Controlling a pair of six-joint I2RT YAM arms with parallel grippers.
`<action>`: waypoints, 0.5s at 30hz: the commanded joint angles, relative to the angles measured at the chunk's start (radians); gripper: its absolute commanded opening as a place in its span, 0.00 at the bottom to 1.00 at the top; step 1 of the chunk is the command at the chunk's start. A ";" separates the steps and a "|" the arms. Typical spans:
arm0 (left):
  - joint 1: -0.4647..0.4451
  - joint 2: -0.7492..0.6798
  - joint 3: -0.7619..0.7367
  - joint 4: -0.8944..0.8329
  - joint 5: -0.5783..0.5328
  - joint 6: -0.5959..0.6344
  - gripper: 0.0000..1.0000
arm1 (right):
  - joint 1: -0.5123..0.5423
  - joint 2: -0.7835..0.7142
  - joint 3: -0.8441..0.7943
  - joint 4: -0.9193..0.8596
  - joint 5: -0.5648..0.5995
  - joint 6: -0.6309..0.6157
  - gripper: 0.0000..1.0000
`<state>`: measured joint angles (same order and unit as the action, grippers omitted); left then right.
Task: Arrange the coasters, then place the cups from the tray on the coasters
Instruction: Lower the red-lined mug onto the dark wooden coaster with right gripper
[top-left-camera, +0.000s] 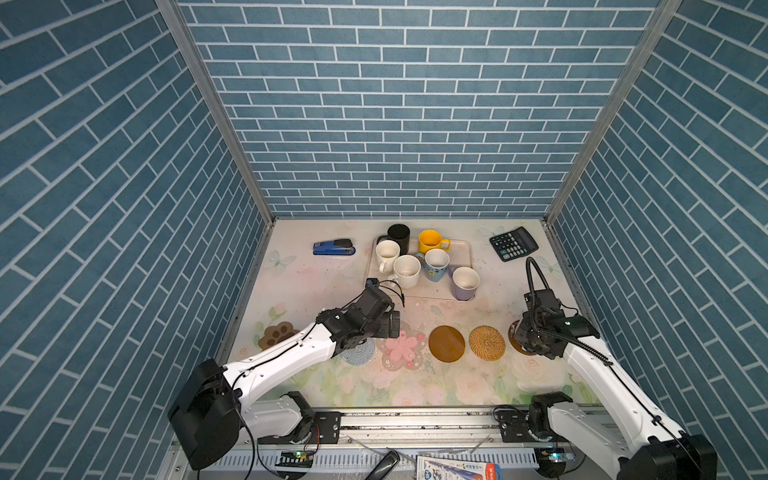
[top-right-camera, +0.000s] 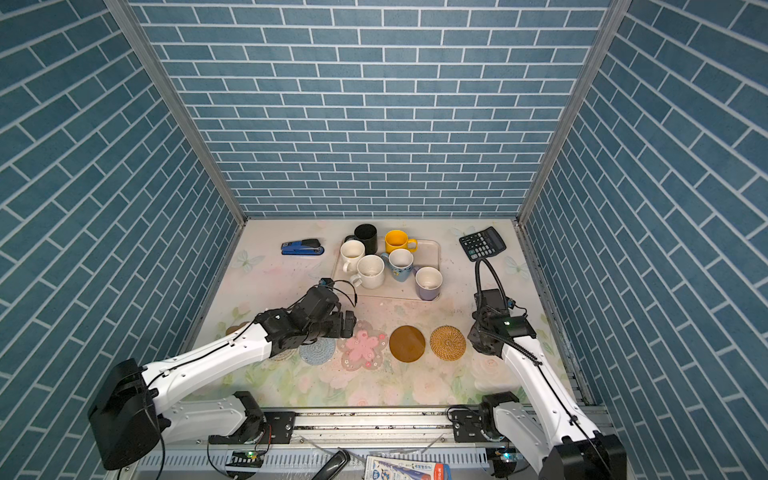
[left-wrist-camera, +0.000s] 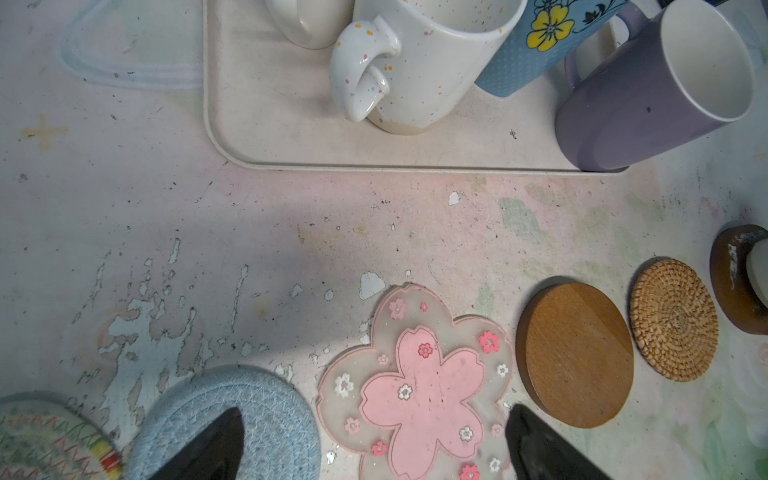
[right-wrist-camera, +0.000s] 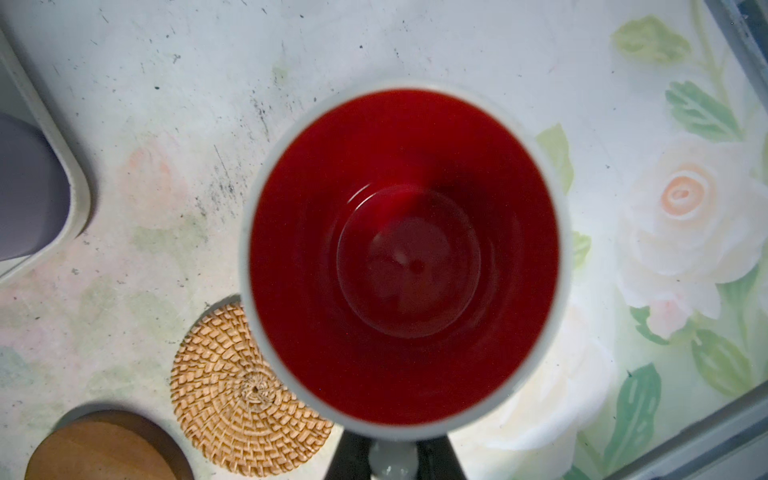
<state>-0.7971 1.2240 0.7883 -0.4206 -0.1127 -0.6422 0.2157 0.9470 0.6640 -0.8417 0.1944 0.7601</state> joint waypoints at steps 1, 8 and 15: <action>-0.004 0.011 0.012 -0.014 -0.022 0.010 0.99 | -0.004 0.004 0.003 0.058 0.002 -0.012 0.00; -0.004 0.006 0.012 -0.024 -0.032 0.018 0.99 | -0.004 -0.034 -0.029 0.044 -0.019 -0.012 0.00; -0.004 -0.004 0.007 -0.026 -0.029 0.015 0.99 | -0.001 -0.092 -0.056 0.003 -0.035 0.011 0.00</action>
<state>-0.7971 1.2240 0.7883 -0.4255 -0.1303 -0.6365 0.2150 0.8837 0.6262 -0.8268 0.1589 0.7586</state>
